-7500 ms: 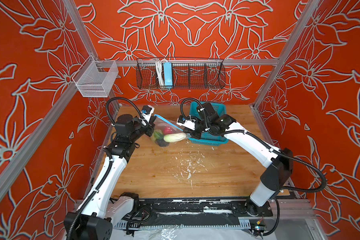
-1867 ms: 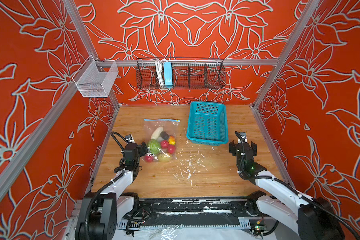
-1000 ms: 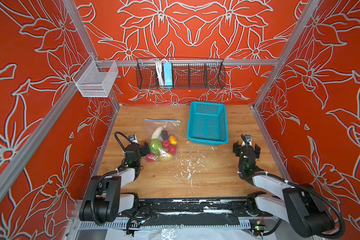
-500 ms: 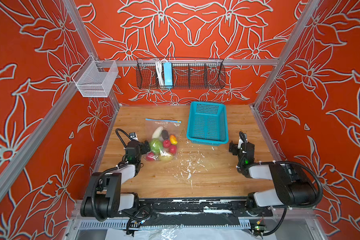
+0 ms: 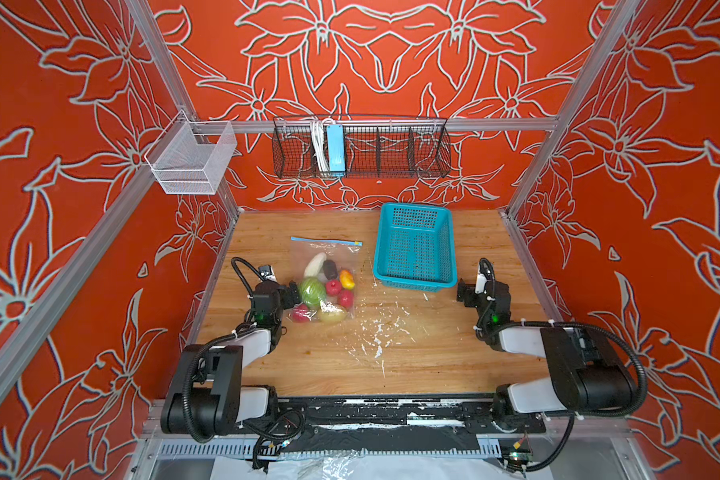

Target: Place the food in the zip-top bag and seal the zipper

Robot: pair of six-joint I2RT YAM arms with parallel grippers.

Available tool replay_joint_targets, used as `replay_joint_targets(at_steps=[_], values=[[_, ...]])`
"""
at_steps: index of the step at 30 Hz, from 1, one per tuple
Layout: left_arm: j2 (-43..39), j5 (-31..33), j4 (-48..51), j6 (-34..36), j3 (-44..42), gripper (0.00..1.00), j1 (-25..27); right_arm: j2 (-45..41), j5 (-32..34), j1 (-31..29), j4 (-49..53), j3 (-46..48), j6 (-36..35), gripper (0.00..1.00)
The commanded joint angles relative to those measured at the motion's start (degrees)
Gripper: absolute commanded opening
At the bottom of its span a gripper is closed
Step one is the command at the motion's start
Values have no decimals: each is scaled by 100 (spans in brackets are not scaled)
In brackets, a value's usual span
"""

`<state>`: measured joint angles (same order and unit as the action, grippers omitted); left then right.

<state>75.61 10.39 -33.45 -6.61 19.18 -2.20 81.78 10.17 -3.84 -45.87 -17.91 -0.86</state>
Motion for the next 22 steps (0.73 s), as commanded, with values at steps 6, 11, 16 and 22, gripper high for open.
replay_joint_targets(at_steps=[6, 11, 16, 22], values=[[46, 7, 2, 55, 69, 97, 14, -66, -68, 25, 8, -63, 51, 98], [50, 7, 4, 55, 83, 97, 11, -73, -68, 25, 16, -61, 51, 98], [98, -261, 53, 95, 144, 97, -62, -66, -68, 23, 16, -63, 51, 98], [83, -511, 44, 237, 145, 97, -61, -74, -68, 25, 16, -63, 51, 98]])
